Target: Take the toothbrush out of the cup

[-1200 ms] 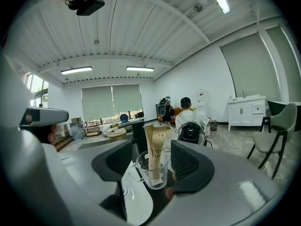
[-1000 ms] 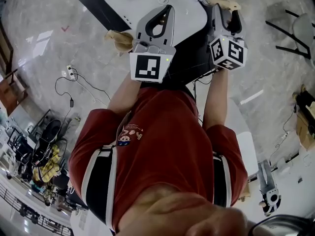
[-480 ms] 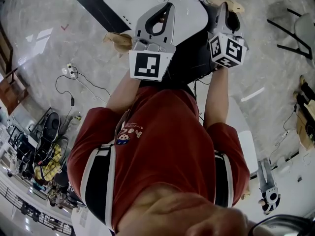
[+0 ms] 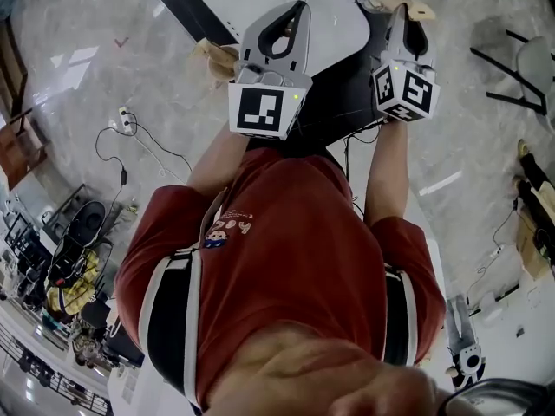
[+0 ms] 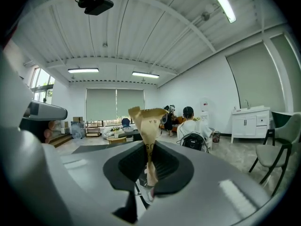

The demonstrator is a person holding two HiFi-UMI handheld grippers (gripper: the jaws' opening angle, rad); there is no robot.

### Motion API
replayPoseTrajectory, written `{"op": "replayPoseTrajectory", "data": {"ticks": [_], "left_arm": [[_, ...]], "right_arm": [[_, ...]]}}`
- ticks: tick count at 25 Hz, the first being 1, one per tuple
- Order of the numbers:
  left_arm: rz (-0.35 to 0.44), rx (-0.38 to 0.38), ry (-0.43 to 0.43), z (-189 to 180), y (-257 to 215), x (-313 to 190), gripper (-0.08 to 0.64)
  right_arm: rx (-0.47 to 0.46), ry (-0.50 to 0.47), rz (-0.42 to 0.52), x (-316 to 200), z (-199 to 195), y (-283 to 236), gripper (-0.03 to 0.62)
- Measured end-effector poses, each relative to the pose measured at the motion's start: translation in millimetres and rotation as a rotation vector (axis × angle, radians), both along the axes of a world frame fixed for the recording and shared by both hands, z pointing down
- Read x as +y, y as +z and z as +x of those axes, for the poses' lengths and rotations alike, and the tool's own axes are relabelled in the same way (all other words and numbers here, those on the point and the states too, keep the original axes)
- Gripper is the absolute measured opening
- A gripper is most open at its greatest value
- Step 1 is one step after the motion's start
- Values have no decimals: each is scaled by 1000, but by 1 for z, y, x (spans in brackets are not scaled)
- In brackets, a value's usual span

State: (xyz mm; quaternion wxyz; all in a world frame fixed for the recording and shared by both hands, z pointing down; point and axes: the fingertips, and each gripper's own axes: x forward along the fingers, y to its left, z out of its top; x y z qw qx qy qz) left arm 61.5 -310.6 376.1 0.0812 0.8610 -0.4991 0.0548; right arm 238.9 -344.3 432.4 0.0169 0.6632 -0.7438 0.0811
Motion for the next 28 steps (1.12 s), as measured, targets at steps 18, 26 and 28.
{"op": "replayPoseTrajectory", "data": {"ticks": [18,26,28], "left_arm": [[199,10,-206,-45,-92,88,5],[193,-21,-366,-109,-71,117,5],[193,-27,-398,-120,-66,122,5]], "right_arm": [[61,-241,245,91,-54,-147,35],[19,-389,247,100,-125,-132,35],[14,-420,250,102,-138,-129,35]]}}
